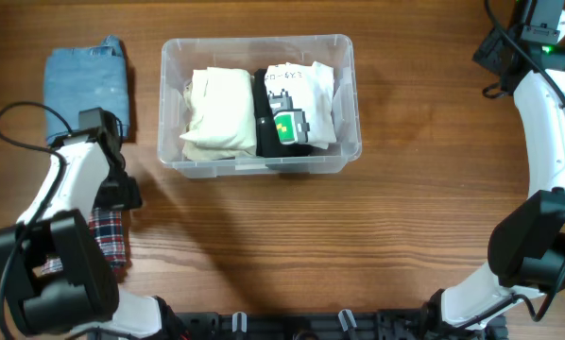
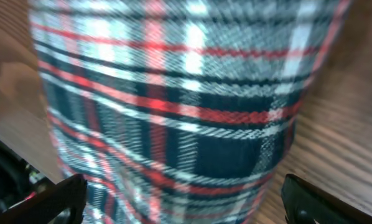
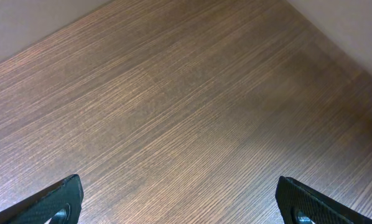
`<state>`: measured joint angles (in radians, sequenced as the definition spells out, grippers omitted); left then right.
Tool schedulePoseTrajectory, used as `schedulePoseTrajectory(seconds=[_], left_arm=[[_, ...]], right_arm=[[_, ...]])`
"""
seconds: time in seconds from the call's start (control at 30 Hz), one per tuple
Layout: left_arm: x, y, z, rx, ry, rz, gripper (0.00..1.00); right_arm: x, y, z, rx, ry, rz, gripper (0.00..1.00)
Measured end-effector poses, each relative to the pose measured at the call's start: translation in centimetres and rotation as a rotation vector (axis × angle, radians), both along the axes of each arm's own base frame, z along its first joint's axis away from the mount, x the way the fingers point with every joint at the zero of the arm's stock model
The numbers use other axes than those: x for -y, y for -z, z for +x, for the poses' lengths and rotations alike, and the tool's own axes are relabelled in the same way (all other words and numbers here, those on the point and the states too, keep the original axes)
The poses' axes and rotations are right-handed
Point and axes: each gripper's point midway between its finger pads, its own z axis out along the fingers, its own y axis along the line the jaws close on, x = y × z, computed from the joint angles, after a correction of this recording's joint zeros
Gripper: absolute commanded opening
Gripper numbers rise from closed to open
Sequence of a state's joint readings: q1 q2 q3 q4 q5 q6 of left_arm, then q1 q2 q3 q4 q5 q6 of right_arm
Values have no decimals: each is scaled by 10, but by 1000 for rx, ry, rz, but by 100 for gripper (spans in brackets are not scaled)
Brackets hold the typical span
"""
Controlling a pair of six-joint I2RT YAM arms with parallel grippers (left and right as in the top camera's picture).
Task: Pack container
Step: 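Reach the left gripper to the plaid folded cloth and grasp it, then lift the plaid cloth with the left gripper and carry it over the box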
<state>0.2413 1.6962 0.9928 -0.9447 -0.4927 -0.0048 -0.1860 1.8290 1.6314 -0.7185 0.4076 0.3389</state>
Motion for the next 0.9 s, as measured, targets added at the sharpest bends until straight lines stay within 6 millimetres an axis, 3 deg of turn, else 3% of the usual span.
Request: schedulePoseTrajectory(seconds=[0.1, 0.67, 0.73, 0.8, 0.87, 0.9], left_arm=[[1, 10, -5, -37, 0, -9, 100], [-18, 13, -14, -40, -70, 8, 99], [-18, 14, -13, -40, -70, 8, 80], [-18, 15, -11, -32, -70, 1, 66], [-16, 18, -8, -15, -70, -18, 59], [-15, 18, -8, -9, -76, -24, 48]], right_arm=[[0, 0, 0, 0, 0, 0, 100], [0, 0, 0, 0, 0, 0, 100], [0, 0, 0, 0, 0, 0, 100], [0, 0, 0, 0, 0, 0, 100], [0, 0, 0, 0, 0, 0, 100], [0, 0, 0, 0, 0, 0, 100]])
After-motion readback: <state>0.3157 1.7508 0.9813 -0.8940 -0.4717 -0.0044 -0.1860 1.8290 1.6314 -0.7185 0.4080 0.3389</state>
